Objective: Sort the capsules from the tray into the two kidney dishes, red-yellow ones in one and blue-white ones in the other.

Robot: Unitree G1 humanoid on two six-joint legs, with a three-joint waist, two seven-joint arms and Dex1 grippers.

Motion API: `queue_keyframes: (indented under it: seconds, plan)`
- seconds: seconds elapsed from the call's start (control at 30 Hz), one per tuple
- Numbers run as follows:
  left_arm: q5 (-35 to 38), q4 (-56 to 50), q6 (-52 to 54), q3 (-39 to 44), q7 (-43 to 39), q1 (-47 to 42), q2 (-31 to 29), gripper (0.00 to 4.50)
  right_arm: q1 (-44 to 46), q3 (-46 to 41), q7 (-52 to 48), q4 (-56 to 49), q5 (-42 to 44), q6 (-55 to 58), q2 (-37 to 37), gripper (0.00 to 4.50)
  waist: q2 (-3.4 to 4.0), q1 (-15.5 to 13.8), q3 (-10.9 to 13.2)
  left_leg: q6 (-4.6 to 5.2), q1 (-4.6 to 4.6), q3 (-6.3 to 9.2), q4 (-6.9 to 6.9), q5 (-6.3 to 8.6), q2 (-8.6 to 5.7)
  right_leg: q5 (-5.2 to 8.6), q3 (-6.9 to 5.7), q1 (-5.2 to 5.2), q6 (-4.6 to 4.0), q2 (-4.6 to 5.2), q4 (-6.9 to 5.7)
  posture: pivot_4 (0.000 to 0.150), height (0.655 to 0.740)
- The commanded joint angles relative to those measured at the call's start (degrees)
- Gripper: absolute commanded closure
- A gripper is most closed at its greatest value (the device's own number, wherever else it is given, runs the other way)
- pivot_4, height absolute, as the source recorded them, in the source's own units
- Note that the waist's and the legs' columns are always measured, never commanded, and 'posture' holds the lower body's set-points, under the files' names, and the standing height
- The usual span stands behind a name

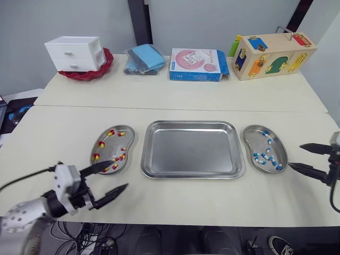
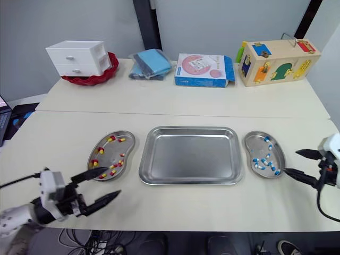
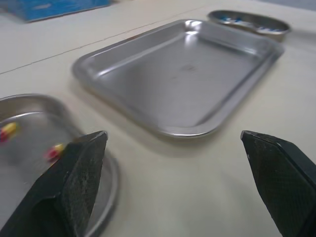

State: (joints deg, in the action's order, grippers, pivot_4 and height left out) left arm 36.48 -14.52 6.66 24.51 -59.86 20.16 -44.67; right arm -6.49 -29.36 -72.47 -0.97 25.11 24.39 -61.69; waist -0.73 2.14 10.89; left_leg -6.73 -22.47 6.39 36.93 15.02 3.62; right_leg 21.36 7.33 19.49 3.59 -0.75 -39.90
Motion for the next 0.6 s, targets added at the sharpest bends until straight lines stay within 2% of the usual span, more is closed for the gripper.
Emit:
queue_keyframes:
  seconds: [0.03,0.17,0.3,0.47,0.6]
  plan:
    - [1.3,5.6,6.6,8.1,0.2,-0.5,-5.8,0.0,-1.4,-1.8,-4.9,2.8,-1.0,-4.1,-3.1,0.03,0.03,0.1,0.0,0.0,0.02,0.0,-0.01,0.0,0.0,0.0,-0.01,0.01,0.0,0.0,-0.01,0.15,0.74]
    - [-2.8,16.4,10.1,10.0,-4.7,-2.4,-15.1,0.0,-2.2,-2.0,-6.8,6.0,-2.5,-6.8,-4.8,0.03,0.06,0.6,0.0,0.0,0.01,-0.03,-0.02,0.0,0.0,0.01,0.02,0.01,0.0,0.0,0.02,0.15,0.74]
    - [-7.6,28.4,11.4,4.7,-10.0,-10.2,-24.7,0.0,-2.4,-0.9,-6.9,9.4,-5.3,-11.0,-5.6,0.03,0.11,0.6,0.1,-0.01,0.01,-0.02,-0.04,0.0,-0.02,0.01,-0.01,0.08,0.0,-0.01,0.01,0.15,0.74]
    - [-14.9,40.7,6.4,-2.3,-10.9,-21.1,-27.4,0.0,-1.7,-0.6,-5.9,9.6,-5.5,-12.2,-4.7,0.03,0.44,1.2,0.3,-0.01,-0.04,-0.09,-0.13,0.0,-0.01,0.01,0.02,0.17,0.0,0.0,0.01,0.15,0.74]
    - [-15.9,43.3,6.2,-4.0,-13.2,-24.6,-26.9,0.0,-1.8,-1.0,-5.0,9.5,-5.5,-12.4,-4.0,0.03,0.51,1.9,0.4,-0.01,-0.21,-0.1,-0.22,0.0,0.03,0.04,0.02,0.39,-0.05,-0.04,-0.02,0.15,0.74]
